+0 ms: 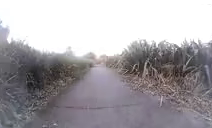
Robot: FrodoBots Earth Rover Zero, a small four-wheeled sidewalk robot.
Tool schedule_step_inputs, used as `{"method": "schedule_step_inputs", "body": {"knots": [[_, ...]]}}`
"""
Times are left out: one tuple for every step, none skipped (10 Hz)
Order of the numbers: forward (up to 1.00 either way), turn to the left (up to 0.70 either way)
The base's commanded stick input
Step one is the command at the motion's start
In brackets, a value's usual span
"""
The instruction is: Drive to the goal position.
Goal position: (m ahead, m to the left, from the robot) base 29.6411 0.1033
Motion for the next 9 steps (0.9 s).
{"method": "schedule_step_inputs", "body": {"knots": [[0.70,0.00],[0.70,0.00],[0.70,0.00],[0.70,0.00],[0.70,0.00],[0.70,0.00],[0.70,0.00],[0.70,0.00],[0.70,0.00]]}}
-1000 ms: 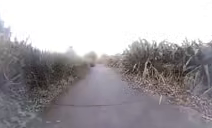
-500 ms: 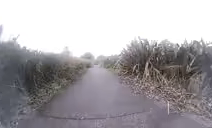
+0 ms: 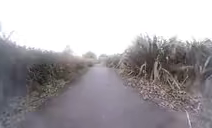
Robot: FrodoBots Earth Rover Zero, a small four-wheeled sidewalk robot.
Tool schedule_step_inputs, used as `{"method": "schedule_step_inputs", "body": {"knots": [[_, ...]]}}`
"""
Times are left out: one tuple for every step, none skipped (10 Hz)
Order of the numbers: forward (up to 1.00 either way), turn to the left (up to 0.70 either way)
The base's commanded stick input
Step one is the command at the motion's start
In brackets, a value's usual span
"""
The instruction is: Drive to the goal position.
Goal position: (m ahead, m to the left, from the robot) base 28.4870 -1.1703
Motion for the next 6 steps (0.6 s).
{"method": "schedule_step_inputs", "body": {"knots": [[0.70,0.00],[0.70,0.00],[0.70,0.00],[0.70,0.00],[0.70,0.00],[0.70,0.00]]}}
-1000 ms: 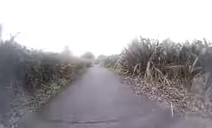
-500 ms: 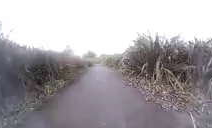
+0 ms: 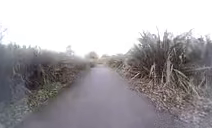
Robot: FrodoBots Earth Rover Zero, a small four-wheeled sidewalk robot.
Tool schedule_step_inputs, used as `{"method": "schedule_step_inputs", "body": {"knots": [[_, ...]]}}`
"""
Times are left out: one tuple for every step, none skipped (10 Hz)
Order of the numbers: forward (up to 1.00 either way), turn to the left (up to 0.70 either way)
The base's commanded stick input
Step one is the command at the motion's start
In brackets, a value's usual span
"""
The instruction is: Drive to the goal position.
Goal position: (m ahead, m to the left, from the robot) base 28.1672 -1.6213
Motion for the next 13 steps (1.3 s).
{"method": "schedule_step_inputs", "body": {"knots": [[0.70,0.00],[0.70,0.00],[0.70,0.00],[0.70,0.00],[0.70,0.00],[0.70,0.00],[0.70,0.00],[0.70,0.00],[0.70,0.00],[0.70,0.00],[0.70,0.00],[0.70,0.00],[0.70,0.00]]}}
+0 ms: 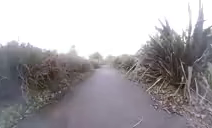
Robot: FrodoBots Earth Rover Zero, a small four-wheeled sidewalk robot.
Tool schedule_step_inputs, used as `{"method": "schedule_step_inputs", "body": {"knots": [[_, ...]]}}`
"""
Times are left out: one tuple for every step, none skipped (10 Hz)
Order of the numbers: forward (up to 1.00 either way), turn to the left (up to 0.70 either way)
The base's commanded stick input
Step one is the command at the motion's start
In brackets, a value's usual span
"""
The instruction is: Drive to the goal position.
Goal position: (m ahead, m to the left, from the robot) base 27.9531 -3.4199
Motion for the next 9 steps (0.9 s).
{"method": "schedule_step_inputs", "body": {"knots": [[0.70,0.00],[0.70,0.00],[0.70,-0.35],[0.70,-0.35],[0.70,-0.35],[0.70,-0.35],[0.70,-0.35],[0.70,-0.35],[0.70,-0.34]]}}
